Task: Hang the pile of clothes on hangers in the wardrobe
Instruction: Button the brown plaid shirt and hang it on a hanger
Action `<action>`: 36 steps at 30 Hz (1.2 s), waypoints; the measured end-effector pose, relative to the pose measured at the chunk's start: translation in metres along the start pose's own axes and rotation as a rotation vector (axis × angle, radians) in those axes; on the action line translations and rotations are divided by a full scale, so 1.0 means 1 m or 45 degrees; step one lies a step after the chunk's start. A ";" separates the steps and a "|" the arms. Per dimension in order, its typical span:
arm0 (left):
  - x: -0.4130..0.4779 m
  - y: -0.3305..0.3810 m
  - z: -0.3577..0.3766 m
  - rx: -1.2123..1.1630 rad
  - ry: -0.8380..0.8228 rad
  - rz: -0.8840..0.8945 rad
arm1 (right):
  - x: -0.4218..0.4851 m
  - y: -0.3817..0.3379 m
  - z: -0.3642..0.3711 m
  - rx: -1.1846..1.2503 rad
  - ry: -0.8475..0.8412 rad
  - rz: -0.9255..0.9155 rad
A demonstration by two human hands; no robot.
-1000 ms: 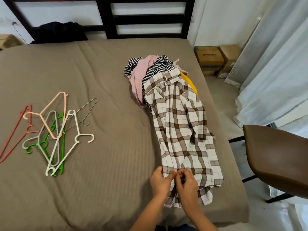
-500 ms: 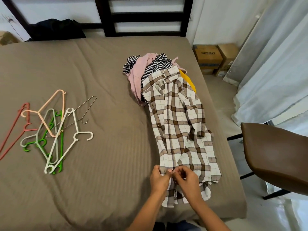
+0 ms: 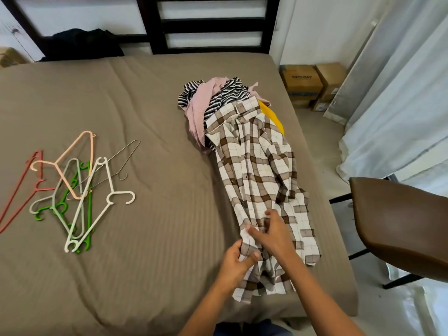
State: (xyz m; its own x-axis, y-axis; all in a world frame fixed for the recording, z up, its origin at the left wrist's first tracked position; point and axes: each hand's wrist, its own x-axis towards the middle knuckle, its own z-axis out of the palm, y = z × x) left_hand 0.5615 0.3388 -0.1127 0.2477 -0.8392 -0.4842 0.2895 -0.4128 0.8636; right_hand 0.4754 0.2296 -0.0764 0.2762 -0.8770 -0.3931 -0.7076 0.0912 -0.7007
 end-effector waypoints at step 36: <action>0.016 0.054 0.009 -0.325 0.069 -0.221 | -0.028 0.014 -0.020 0.706 0.022 -0.021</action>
State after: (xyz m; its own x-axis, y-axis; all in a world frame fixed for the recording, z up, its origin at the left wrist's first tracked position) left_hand 0.5728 0.3002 -0.0729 0.2215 -0.7408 -0.6341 0.5526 -0.4404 0.7076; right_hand 0.4448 0.2462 -0.0637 0.2704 -0.8875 -0.3731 -0.2536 0.3081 -0.9169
